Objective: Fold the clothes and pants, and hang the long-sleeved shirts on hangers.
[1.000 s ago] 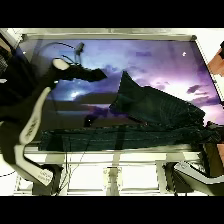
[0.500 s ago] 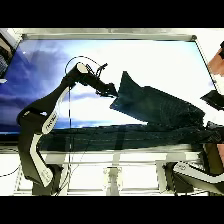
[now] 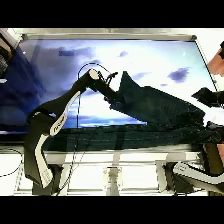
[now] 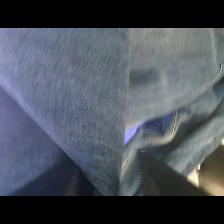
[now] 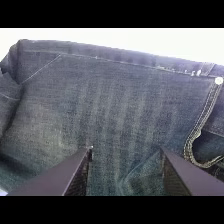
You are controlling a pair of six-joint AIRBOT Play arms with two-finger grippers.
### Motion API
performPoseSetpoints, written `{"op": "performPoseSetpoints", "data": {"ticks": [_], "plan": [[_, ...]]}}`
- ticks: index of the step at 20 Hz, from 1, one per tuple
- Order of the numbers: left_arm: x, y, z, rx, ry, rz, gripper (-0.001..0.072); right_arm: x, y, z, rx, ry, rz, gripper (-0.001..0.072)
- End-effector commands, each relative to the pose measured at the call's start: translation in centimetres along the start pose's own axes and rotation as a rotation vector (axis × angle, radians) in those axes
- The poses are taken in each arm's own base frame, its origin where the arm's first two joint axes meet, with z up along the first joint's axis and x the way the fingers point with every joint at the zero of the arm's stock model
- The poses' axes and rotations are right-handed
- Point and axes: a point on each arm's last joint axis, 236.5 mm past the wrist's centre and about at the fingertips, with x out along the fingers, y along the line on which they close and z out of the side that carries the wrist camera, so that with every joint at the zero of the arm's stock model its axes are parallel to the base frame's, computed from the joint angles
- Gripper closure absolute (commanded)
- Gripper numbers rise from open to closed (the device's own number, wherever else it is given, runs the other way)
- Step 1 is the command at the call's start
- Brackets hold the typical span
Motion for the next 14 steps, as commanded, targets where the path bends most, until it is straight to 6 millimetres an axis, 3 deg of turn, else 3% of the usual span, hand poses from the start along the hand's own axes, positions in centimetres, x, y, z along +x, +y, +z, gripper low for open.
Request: {"op": "performPoseSetpoints", "data": {"ticks": [1, 2, 4, 6, 8, 9, 11, 13, 14], "plan": [[0.7, -0.7, 2.4, 0.004, -0.103, -0.006, 0.0628, 0.1, 0.5, -0.5, 0.007, 0.025, 0.013, 0.0224], [0.5, -0.7, 2.7, 0.013, -0.118, -0.003, 0.0680, 0.1, 0.6, -0.9, 0.010, 0.039, 0.019, 0.0224], [-1.6, -0.1, 3.6, 0.021, -0.158, 0.021, 0.0682, 0.0, 0.9, -1.6, 0.010, 0.070, 0.033, 0.0224], [-6.9, 1.7, 5.0, 0.017, -0.241, 0.139, 0.0682, -0.1, 1.2, -2.4, 0.010, 0.102, 0.046, 0.0224], [-15.6, 5.0, 5.6, -0.015, -0.364, 0.387, 0.0682, -0.1, 1.5, -3.0, 0.010, 0.128, 0.058, 0.0224], [-21.2, 6.7, 5.3, -0.043, -0.438, 0.546, 0.0683, -0.2, 1.7, -3.2, 0.011, 0.137, 0.066, 0.0224], [-31.7, 8.7, 2.8, -0.074, -0.542, 0.845, 0.0683, -0.1, 2.2, -3.4, 0.005, 0.147, 0.076, 0.0224], [-38.6, 9.0, -1.1, -0.101, -0.551, 1.047, 0.0682, 0.3, 3.1, -3.5, -0.018, 0.155, 0.084, 0.0224], [-40.6, 9.2, -3.0, -0.110, -0.520, 1.114, 0.0682, 0.6, 3.8, -3.5, -0.038, 0.160, 0.090, 0.0224]]}}
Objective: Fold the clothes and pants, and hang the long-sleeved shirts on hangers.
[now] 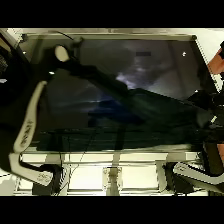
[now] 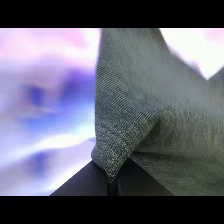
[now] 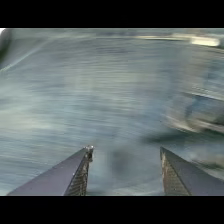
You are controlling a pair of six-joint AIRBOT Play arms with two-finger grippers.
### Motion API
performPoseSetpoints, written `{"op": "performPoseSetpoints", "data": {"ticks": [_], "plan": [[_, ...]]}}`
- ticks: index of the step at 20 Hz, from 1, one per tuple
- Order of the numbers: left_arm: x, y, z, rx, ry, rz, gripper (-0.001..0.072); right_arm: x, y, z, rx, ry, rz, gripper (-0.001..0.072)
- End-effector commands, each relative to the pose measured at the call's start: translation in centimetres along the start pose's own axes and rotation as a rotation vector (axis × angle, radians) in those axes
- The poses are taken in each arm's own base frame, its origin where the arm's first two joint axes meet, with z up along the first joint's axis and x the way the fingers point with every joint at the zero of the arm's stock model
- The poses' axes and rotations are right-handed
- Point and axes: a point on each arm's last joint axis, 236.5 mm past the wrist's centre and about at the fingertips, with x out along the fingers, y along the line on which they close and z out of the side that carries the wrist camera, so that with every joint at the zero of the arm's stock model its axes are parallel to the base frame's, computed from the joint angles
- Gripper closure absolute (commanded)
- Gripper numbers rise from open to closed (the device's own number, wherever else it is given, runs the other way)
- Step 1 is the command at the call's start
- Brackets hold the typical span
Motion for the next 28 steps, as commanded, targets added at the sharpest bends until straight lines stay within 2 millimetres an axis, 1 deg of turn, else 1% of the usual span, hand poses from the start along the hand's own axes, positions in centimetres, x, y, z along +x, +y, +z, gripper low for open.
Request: {"op": "performPoseSetpoints", "data": {"ticks": [1, 2, 3, 4, 7, 9, 11, 13, 14, 15, 16, 18, 20, 22, 23, 24, 25, 27, 28], "plan": [[-8.9, 11.0, -1.3, -0.006, -0.006, 0.410, 0.0681, 0.9, 2.0, -0.3, -0.050, 0.027, 0.021, 0.0224], [-9.4, 11.5, -2.2, -0.001, 0.032, 0.434, 0.0681, 1.4, 3.0, -0.4, -0.075, 0.036, 0.026, 0.0224], [-9.4, 11.5, -3.2, -0.001, 0.079, 0.434, 0.0681, 1.9, 4.0, -0.5, -0.103, 0.045, 0.033, 0.0224], [-8.8, 10.6, -4.1, 0.011, 0.123, 0.414, 0.0681, 2.3, 4.9, -0.5, -0.128, 0.050, 0.038, 0.0224], [-5.7, 6.8, -7.3, 0.101, 0.300, 0.333, 0.0680, 3.5, 7.4, -0.5, -0.182, 0.051, 0.047, 0.0224], [-3.2, 4.5, -9.1, 0.171, 0.408, 0.297, 0.0671, 4.0, 8.5, -0.6, -0.207, 0.051, 0.052, 0.0224], [-1.0, 3.0, -10.8, 0.228, 0.499, 0.272, 0.0671, 4.2, 8.7, -0.7, -0.202, 0.055, 0.052, 0.0224], [0.5, 2.0, -12.3, 0.272, 0.579, 0.231, 0.0670, 4.2, 8.6, -0.8, -0.202, 0.059, 0.049, 0.0224], [1.0, 1.8, -12.6, 0.277, 0.595, 0.216, 0.0629, 4.2, 8.6, -0.8, -0.203, 0.061, 0.047, 0.0224], [1.2, 1.9, -12.6, 0.273, 0.593, 0.211, 0.0506, 4.2, 8.6, -0.8, -0.204, 0.061, 0.046, 0.0224], [1.3, 2.2, -12.2, 0.271, 0.577, 0.209, 0.0420, 4.2, 8.5, -0.8, -0.204, 0.060, 0.045, 0.0224], [0.9, 3.4, -11.4, 0.241, 0.544, 0.214, 0.0336, 4.2, 8.3, -0.8, -0.208, 0.063, 0.034, 0.0224], [-0.2, 5.4, -10.7, 0.203, 0.516, 0.217, 0.0336, 4.2, 7.7, -0.9, -0.217, 0.069, 0.011, 0.0224], [-2.1, 8.7, -10.0, 0.118, 0.475, 0.242, 0.0336, 4.2, 7.1, -1.0, -0.226, 0.076, -0.014, 0.0224], [-3.4, 10.6, -9.7, 0.070, 0.452, 0.258, 0.0311, 4.2, 6.8, -1.0, -0.230, 0.078, -0.025, 0.0223], [-4.7, 12.8, -9.6, 0.010, 0.428, 0.275, 0.0209, 4.1, 6.5, -1.0, -0.235, 0.079, -0.038, 0.0224], [-6.1, 14.8, -9.6, -0.057, 0.400, 0.274, 0.0182, 4.1, 6.2, -1.0, -0.239, 0.082, -0.049, 0.0224], [-7.8, 17.5, -9.6, -0.200, 0.329, 0.199, 0.0181, 4.1, 6.1, -1.0, -0.240, 0.082, -0.055, 0.0224], [-8.2, 18.2, -9.5, -0.265, 0.297, 0.127, 0.0171, 4.1, 6.2, -1.0, -0.238, 0.081, -0.052, 0.0224]]}}
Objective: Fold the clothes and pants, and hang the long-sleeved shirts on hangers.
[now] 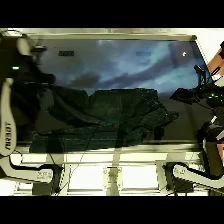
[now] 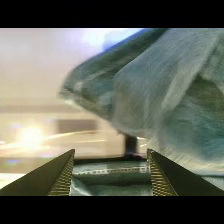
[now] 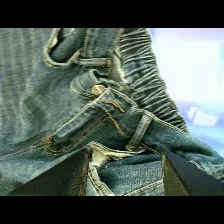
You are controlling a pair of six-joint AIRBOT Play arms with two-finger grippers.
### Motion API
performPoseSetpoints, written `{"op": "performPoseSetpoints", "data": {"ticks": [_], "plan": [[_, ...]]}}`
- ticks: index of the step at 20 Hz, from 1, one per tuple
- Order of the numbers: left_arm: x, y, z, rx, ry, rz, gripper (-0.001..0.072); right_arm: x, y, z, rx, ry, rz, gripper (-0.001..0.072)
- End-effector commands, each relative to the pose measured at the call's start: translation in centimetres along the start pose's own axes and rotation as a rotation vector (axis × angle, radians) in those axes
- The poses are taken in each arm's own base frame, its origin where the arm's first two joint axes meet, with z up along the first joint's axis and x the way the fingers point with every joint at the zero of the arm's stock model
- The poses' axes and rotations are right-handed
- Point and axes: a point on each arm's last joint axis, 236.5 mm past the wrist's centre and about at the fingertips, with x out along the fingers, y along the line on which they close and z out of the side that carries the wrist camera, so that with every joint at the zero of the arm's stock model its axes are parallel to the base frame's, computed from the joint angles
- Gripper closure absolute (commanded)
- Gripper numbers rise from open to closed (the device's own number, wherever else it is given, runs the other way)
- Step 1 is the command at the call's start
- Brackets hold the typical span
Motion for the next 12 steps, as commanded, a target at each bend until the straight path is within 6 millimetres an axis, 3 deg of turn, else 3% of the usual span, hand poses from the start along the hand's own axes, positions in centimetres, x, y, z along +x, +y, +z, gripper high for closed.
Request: {"op": "performPoseSetpoints", "data": {"ticks": [1, 4, 7, 12], "plan": [[-1.7, 3.2, 0.0, -0.181, -0.091, -0.252, 0.0171, 0.0, -0.4, -0.1, 0.003, 0.004, -0.017, 0.0224], [-0.1, 5.8, -0.1, -0.292, -0.138, -0.386, 0.0174, 0.0, 0.1, 0.0, 0.070, 0.001, 0.003, 0.0224], [5.3, 8.4, -2.6, -0.409, -0.048, -0.412, 0.0174, 0.0, 1.2, 0.4, 0.149, -0.013, 0.053, 0.0224], [14.1, 6.0, -6.4, -0.424, 0.134, -0.580, 0.0174, 0.4, 3.2, -0.2, 0.156, 0.023, 0.089, 0.0235]]}}
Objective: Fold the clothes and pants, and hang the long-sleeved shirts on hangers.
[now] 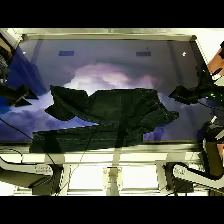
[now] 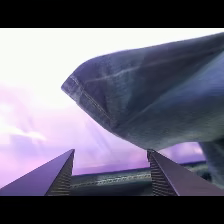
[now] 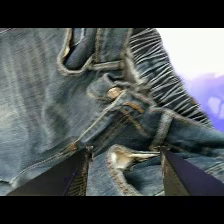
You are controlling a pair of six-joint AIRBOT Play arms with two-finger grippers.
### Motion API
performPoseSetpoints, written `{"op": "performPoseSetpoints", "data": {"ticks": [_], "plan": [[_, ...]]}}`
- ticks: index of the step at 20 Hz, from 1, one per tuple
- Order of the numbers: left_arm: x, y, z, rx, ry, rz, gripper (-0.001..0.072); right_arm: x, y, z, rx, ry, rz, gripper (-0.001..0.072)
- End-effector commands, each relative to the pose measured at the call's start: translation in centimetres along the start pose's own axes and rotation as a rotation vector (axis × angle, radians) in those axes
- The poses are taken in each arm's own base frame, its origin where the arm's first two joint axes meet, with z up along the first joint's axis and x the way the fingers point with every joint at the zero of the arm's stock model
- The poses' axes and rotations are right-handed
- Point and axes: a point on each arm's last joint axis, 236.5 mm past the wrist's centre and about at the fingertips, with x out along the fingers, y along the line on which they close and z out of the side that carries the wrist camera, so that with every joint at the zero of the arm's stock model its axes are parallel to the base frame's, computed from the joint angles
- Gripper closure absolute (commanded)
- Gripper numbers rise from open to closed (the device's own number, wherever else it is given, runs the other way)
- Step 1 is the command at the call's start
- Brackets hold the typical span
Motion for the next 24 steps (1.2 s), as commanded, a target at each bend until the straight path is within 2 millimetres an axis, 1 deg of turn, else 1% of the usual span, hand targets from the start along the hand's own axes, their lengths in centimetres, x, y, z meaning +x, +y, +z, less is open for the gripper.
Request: {"op": "performPoseSetpoints", "data": {"ticks": [1, 2, 4, 8, 10, 13, 17, 18, 20, 21, 22, 23, 24], "plan": [[5.1, 2.3, -0.8, -0.057, 0.043, -0.071, 0.0174, 0.5, 1.6, -0.7, 0.002, 0.031, 0.026, 0.0236], [6.0, 3.0, -0.4, -0.076, 0.015, -0.059, 0.0174, 0.8, 2.1, -0.8, -0.008, 0.035, 0.025, 0.0236], [6.9, 3.8, 0.1, -0.094, -0.021, -0.041, 0.0175, 1.1, 2.7, -0.8, -0.023, 0.038, 0.021, 0.0236], [7.2, 5.2, 1.2, -0.091, -0.077, 0.015, 0.0175, 1.3, 3.0, -0.7, -0.032, 0.030, 0.020, 0.0236], [7.3, 5.2, 1.8, -0.082, -0.101, 0.021, 0.0175, 1.3, 3.0, -0.6, -0.032, 0.027, 0.019, 0.0236], [7.8, 4.3, 2.0, -0.055, -0.097, 0.019, 0.0176, 1.3, 2.9, -0.6, -0.032, 0.025, 0.018, 0.0236], [9.4, 3.2, 1.6, -0.029, -0.057, 0.015, 0.0179, 1.3, 2.8, -0.6, -0.035, 0.027, 0.011, 0.0235], [9.8, 3.1, 1.5, -0.027, -0.047, 0.014, 0.0229, 1.3, 2.6, -0.6, -0.036, 0.028, 0.005, 0.0236], [10.3, 2.8, 1.2, -0.020, -0.033, 0.012, 0.0305, 1.3, 2.5, -0.6, -0.039, 0.029, -0.001, 0.0235], [10.4, 2.6, 1.1, -0.016, -0.028, 0.012, 0.0375, 1.3, 2.5, -0.6, -0.039, 0.029, -0.002, 0.0236], [10.4, 2.4, 0.8, -0.013, -0.015, 0.007, 0.0477, 1.3, 2.4, -0.6, -0.039, 0.026, -0.003, 0.0235], [10.5, 2.3, 0.6, -0.010, -0.004, 0.006, 0.0607, 1.3, 2.4, -0.4, -0.040, 0.020, -0.005, 0.0235], [10.4, 2.2, 0.4, 0.001, 0.005, 0.002, 0.0678, 1.3, 2.3, -0.1, -0.041, 0.005, -0.010, 0.0235]]}}
